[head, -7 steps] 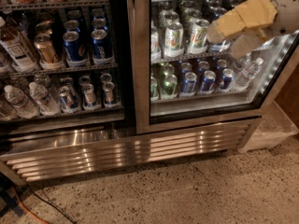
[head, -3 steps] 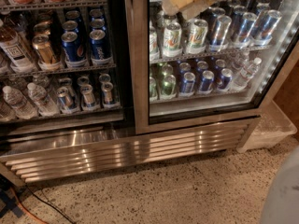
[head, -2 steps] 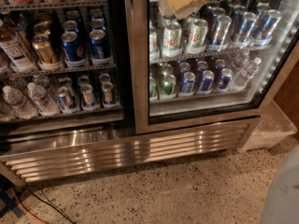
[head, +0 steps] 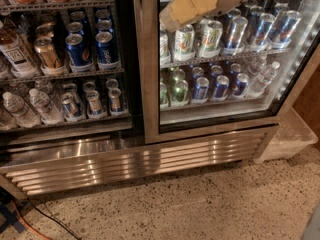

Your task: Open right fridge door

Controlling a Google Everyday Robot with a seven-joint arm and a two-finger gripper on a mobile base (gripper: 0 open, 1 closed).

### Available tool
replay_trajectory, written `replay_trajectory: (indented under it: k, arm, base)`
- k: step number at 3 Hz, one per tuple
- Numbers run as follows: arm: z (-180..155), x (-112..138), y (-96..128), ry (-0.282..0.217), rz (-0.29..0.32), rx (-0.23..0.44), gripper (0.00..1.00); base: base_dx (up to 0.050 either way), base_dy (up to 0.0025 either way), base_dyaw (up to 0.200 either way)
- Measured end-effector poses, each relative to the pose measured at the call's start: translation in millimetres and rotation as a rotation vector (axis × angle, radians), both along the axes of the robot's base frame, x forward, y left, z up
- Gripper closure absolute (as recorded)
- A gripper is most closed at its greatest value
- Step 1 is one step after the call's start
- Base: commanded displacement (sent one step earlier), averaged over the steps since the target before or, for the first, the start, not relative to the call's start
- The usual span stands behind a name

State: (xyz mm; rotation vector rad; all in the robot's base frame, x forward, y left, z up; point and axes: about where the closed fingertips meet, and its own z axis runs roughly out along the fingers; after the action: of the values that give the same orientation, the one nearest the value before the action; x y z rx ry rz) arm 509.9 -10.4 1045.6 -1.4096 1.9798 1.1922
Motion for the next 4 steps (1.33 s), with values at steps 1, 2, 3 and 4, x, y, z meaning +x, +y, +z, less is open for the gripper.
replay_trajectory:
  k: [1, 2, 3, 4]
  arm:
    - [0, 3, 3, -0.003, -0.007, 0.005, 0.11]
    - [-4, 11, 2, -0.024, -0.032, 0.016, 0.07]
    - [-9, 35, -7, -0.080, -0.056, 0.024, 0.01]
    - [-5, 55, -12, -0.162, -0.062, 0.040, 0.00]
  base:
    - [0.000, 0.00000, 0.000]
    - [0.000, 0.00000, 0.000]
    - [0.000, 0.00000, 0.000]
    - [0.000, 0.00000, 0.000]
